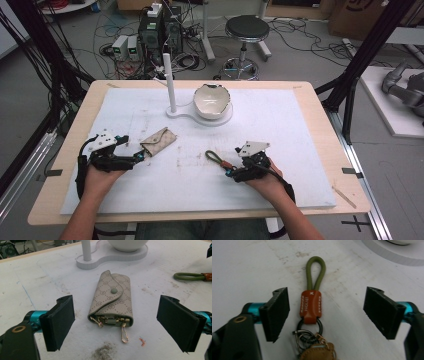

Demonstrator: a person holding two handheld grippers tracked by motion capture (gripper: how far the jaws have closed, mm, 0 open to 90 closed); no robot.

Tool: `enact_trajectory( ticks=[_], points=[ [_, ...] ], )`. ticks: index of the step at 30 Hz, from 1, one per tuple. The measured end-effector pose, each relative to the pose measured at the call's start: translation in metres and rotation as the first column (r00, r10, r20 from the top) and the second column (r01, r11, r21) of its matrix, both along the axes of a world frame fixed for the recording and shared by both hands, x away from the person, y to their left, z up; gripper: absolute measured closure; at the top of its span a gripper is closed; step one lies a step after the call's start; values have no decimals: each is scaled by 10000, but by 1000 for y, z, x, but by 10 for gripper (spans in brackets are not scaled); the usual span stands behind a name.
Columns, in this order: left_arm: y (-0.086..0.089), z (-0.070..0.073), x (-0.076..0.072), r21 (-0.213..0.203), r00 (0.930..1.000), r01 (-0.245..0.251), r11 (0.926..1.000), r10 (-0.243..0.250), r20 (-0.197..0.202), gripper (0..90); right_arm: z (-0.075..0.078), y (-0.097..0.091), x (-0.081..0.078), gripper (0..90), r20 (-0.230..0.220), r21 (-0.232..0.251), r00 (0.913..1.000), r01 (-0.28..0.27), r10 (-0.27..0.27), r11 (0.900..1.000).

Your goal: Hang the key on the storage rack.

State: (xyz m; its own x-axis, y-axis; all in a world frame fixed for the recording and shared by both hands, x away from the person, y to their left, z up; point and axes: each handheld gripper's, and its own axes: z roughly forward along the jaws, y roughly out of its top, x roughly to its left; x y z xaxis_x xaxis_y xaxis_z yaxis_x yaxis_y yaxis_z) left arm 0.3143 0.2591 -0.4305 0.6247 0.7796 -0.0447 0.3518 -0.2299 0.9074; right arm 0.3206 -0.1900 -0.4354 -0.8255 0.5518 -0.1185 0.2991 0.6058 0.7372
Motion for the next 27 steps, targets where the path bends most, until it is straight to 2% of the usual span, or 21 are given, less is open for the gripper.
enact_trajectory(
  ticks=[7, 9, 11, 13, 16, 18, 27],
  points=[
    [2, 0, 0, -7, 10000, -24, 10000, 24, -38, 147, -4, 9, -1, 281, -233, -259, 9991, -373, 367, 9990],
    [2, -1, -1, 36, 10000, -18, 10000, 18, -66, 147, -5, 10, -2, 334, -327, -262, 9988, -384, 375, 9989],
    [2, -1, -1, 35, 10000, -23, 10000, 23, -67, 147, -5, 10, -2, 368, -181, -409, 9982, -571, 564, 9975],
    [3, -1, -1, -8, 10000, -35, 10000, 35, -68, 147, -4, 11, -3, 404, -91, -349, 9979, -637, 634, 9974],
    [3, -1, -1, 5, 10000, -34, 10000, 34, -79, 147, -3, 11, -4, 412, -23, -379, 9967, -811, 811, 9960],
    [3, -1, 0, -13, 10000, -33, 10000, 33, -94, 147, -5, 12, -4, 423, -193, -459, 9953, -955, 947, 9944],
    [3, -1, -1, 52, 9999, -14, 10000, 15, -114, 147, -9, 14, -1, 475, -426, -676, 9940, -1033, 1006, 9923]
  ],
)
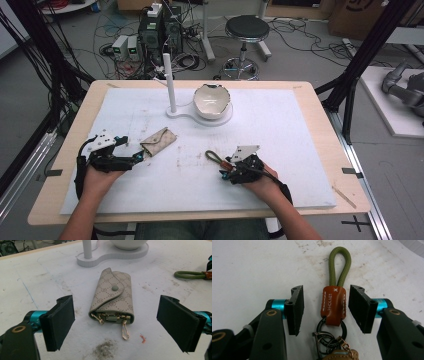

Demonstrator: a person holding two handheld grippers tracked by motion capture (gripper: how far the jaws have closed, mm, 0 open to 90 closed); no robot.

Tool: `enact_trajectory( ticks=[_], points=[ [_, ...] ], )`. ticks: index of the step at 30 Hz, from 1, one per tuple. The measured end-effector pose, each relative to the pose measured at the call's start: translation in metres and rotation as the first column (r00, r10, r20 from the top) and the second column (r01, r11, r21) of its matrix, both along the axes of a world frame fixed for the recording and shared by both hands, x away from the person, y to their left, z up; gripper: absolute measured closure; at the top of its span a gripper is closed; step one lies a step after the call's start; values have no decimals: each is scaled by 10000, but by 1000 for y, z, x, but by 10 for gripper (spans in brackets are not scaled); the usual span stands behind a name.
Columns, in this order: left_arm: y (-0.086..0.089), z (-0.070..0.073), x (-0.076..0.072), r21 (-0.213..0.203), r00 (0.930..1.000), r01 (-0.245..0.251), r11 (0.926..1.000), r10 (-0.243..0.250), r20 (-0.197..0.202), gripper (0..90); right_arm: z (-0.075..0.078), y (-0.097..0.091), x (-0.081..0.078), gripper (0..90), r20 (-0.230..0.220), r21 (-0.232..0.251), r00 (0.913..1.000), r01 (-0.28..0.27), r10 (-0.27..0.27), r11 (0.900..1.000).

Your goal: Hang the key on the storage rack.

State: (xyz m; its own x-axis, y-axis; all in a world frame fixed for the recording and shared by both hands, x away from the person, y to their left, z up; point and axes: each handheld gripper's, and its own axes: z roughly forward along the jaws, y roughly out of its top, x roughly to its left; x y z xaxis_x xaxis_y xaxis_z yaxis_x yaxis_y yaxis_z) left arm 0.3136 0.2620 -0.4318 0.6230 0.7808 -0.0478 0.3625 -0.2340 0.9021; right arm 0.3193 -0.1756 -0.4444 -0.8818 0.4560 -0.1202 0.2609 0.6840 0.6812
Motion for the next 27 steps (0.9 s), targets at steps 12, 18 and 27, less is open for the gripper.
enact_trajectory(
  ticks=[12, 18, 27],
  points=[
    [0, 0, 0, -18, 10000, -4, 10000, 4, 12, 148, -3, -2, 4, 591, -274, -22, 9996, 85, -85, 10000],
    [0, 0, -1, 11, 10000, 19, 10000, -19, -3, 148, -3, -2, 6, 625, -331, 18, 9994, 69, -68, 10000],
    [1, 0, -2, 13, 10000, 45, 10000, -45, 17, 148, -3, -3, 6, 702, -488, 112, 9988, 17, -11, 9999]
  ],
)
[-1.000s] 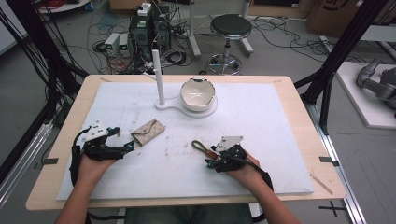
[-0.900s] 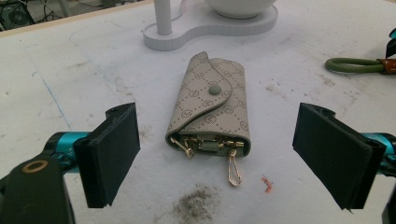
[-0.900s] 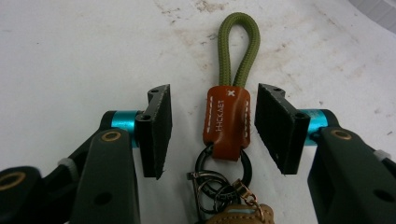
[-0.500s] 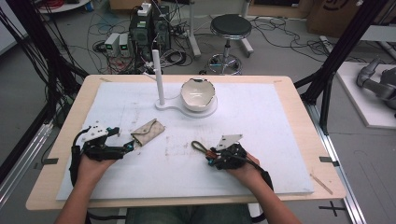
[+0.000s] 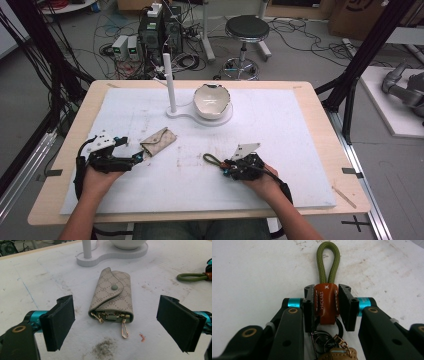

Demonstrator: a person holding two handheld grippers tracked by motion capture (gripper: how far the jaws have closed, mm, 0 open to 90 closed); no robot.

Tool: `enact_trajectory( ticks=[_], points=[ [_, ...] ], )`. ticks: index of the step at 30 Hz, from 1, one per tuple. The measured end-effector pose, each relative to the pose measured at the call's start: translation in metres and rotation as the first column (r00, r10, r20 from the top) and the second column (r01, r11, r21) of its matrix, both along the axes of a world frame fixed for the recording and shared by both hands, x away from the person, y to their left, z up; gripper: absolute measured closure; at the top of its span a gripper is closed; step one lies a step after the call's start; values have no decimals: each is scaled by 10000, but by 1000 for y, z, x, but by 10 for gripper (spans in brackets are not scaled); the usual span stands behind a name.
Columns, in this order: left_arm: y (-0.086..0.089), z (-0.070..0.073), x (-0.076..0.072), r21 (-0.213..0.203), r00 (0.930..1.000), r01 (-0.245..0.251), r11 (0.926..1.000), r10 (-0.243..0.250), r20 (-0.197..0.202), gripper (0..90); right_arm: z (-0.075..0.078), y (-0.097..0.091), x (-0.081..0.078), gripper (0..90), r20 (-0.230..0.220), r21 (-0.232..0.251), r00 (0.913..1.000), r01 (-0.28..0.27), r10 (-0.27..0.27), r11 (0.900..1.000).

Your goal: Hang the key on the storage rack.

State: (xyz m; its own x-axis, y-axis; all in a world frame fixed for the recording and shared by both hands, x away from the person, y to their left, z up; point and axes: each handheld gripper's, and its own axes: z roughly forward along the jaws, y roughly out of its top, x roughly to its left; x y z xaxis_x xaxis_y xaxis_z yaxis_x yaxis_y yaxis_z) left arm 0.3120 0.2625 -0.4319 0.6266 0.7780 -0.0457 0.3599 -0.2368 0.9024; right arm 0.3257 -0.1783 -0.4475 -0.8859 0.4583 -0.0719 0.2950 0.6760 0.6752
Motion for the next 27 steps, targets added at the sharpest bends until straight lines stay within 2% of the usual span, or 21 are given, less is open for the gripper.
enact_trajectory(
  ticks=[10, 14, 16, 21, 22, 27],
  points=[
    [0, 0, -1, -10, 10000, 12, 10000, -12, 6, 149, 1, -1, 0, 748, -325, 195, 9994, 153, -147, 9997],
    [1, 1, -1, -3, 10000, -6, 10000, 6, 30, 149, 3, -1, -1, 751, -220, 209, 9998, 12, -7, 9998],
    [1, 1, -1, -16, 10000, -1, 10000, 1, 44, 149, 6, -3, -1, 752, -152, 450, 9999, 26, -19, 9990],
    [3, 1, -1, -28, 10000, -52, 10000, 52, 77, 149, 22, -11, 0, 750, 123, 1184, 9987, 472, -490, 9918],
    [3, 1, -1, -46, 9999, -67, 10000, 68, 89, 149, 22, -11, 0, 750, 123, 1184, 9987, 472, -490, 9918],
    [5, 2, -2, -110, 9998, -198, 9997, 198, 88, 149, 48, -16, 2, 749, 677, 1616, 9954, 566, -683, 9852]
  ],
)
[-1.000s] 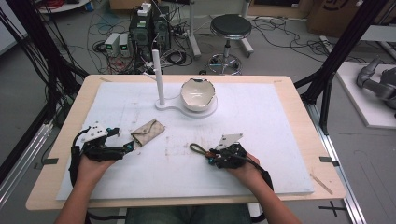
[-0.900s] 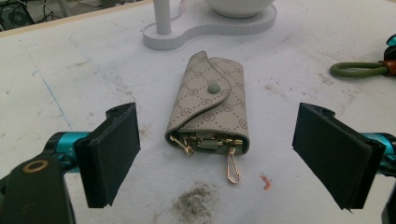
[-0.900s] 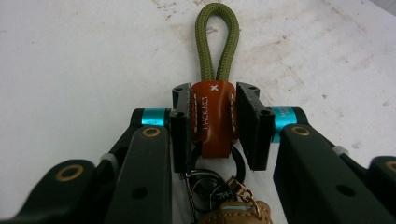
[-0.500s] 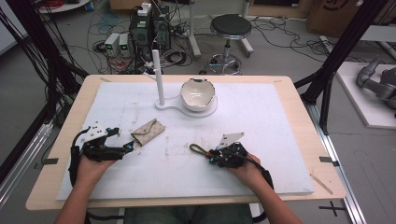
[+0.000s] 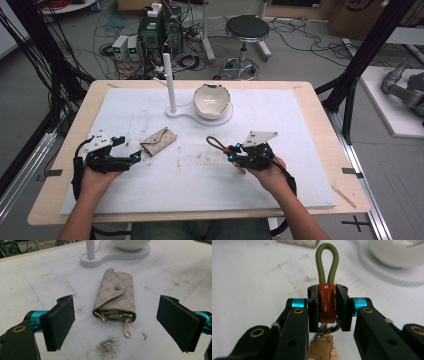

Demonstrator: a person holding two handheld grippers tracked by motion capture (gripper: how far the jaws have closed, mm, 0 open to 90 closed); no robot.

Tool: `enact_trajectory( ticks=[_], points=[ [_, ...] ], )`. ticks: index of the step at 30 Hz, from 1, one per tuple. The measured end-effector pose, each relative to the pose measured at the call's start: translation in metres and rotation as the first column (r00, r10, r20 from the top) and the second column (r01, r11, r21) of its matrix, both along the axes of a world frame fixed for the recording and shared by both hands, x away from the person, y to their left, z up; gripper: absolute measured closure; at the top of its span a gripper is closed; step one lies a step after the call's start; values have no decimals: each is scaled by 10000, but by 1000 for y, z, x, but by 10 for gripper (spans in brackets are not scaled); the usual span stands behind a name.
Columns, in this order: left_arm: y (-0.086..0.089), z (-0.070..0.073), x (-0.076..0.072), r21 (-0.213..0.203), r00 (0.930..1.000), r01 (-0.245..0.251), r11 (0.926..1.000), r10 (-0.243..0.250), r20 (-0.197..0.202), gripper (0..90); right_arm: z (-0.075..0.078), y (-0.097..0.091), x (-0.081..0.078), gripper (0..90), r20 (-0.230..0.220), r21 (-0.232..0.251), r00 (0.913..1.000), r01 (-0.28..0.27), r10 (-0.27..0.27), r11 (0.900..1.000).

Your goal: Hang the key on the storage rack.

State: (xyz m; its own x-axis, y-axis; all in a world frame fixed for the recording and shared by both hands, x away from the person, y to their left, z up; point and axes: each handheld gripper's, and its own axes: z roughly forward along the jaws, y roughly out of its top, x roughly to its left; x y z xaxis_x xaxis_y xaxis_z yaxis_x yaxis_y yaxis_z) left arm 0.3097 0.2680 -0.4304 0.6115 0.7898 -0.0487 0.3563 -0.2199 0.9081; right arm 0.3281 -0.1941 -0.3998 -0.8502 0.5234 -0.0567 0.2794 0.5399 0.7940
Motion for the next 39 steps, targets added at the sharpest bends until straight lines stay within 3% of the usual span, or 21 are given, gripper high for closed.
enact_trajectory(
  ticks=[8, 15, 19, 23, 28, 38, 39],
  points=[
    [1, 2, -1, 15, 10000, 2, 10000, -2, 93, 149, 32, 2, 11, 749, 725, 362, 9967, 328, -354, 9988],
    [2, 2, -1, -39, 9999, 104, 9999, -103, 39, 149, 50, 9, 24, 749, 913, 515, 9947, 436, -482, 9977],
    [2, 3, -1, -35, 9999, 107, 9999, -107, 48, 149, 62, 16, 33, 748, 1335, 428, 9887, 631, -683, 9971],
    [3, 2, -2, -37, 9999, 107, 9999, -107, 72, 149, 71, 21, 39, 748, 1478, 415, 9854, 786, -839, 9960],
    [2, 2, -2, -34, 9998, 174, 9998, -173, 101, 149, 90, 35, 53, 747, 1865, 373, 9792, 737, -794, 9966],
    [2, 1, -1, -10, 9998, 167, 9999, -167, 89, 150, 118, 69, 76, 746, 2072, 159, 9756, 709, -727, 9974],
    [2, 1, 0, -22, 9998, 201, 9998, -200, 86, 149, 120, 73, 79, 746, 2255, 86, 9718, 688, -689, 9976]
  ],
)
